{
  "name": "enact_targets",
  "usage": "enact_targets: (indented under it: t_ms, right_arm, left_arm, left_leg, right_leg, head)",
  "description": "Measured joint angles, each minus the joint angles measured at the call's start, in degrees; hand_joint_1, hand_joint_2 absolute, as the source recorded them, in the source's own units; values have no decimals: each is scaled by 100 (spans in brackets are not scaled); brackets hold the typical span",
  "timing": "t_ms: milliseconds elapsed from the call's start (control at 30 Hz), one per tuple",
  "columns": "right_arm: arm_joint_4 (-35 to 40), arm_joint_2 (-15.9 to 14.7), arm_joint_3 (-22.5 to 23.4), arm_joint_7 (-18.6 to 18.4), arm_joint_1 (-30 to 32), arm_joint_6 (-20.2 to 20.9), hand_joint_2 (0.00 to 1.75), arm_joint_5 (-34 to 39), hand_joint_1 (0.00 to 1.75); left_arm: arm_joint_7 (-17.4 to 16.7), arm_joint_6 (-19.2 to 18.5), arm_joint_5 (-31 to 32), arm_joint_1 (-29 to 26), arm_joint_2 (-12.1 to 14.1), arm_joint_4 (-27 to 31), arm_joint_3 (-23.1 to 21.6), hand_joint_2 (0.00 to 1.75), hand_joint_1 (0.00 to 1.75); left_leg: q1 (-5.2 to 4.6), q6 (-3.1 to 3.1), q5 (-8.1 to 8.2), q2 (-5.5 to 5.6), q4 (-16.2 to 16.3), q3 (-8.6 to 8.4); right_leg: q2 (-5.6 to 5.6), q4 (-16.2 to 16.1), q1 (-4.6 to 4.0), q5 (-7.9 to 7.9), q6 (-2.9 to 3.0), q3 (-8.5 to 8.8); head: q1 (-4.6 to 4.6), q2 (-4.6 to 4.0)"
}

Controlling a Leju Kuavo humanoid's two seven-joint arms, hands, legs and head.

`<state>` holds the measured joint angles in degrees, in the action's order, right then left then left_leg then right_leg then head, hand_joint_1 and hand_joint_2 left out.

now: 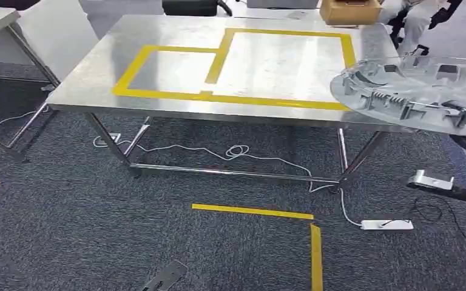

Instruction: Take the parts from the cabinet and place them on the table.

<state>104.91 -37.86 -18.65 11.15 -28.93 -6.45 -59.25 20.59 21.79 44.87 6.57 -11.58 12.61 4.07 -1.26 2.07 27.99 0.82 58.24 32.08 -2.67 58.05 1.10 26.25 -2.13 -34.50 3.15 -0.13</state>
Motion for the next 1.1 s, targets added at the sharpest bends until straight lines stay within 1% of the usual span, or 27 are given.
enact_targets:
  t_ms: [367,533,633,700,800,1033,1100]
  right_arm:
    - [-188,0,-269,-20,-193,-9,175,4,175]
    - [-319,15,-485,-123,-387,-20,175,-15,175]
    - [-400,83,-623,-155,-508,-17,175,-59,175]
    - [-514,221,-772,-201,-671,-4,175,-158,175]
    - [-761,510,-1076,-249,-982,46,175,-313,175]
    - [-1218,1235,-1856,-407,-1716,282,175,-426,175]
    - [-1325,1502,-2090,-501,-1878,295,175,-446,175]
  left_arm:
    - [0,0,7,2,-4,2,0,175,0]
    - [-33,-4,72,6,-11,2,-9,175,0]
    - [-55,-53,116,16,-13,2,-22,175,0]
    - [-92,-88,151,35,-15,2,-61,175,0]
    - [-114,-149,223,80,-31,11,-114,175,0]
    - [-179,-234,343,138,-70,13,-190,175,0]
    - [-197,-262,378,141,-79,13,-236,175,0]
  left_leg:
    - [-1,0,0,1,0,15]
    - [-1,0,0,2,0,16]
    - [0,0,-1,1,0,21]
    - [0,-2,-3,0,0,23]
    - [1,-3,-11,0,0,25]
    - [4,-11,-22,0,0,33]
    - [6,-13,-24,1,-1,35]
  right_leg:
    - [1,0,2,0,0,-11]
    - [2,0,1,0,0,-12]
    - [1,2,1,-1,0,-16]
    - [-3,4,1,-5,5,-20]
    - [-4,5,0,-9,11,-24]
    - [-3,11,-1,-15,14,-36]
    - [-3,13,-2,-15,14,-37]
  head:
    - [0,0]
    - [0,0]
    - [0,0]
    - [0,0]
    - [2,0]
    - [-2,0]
    - [0,0]
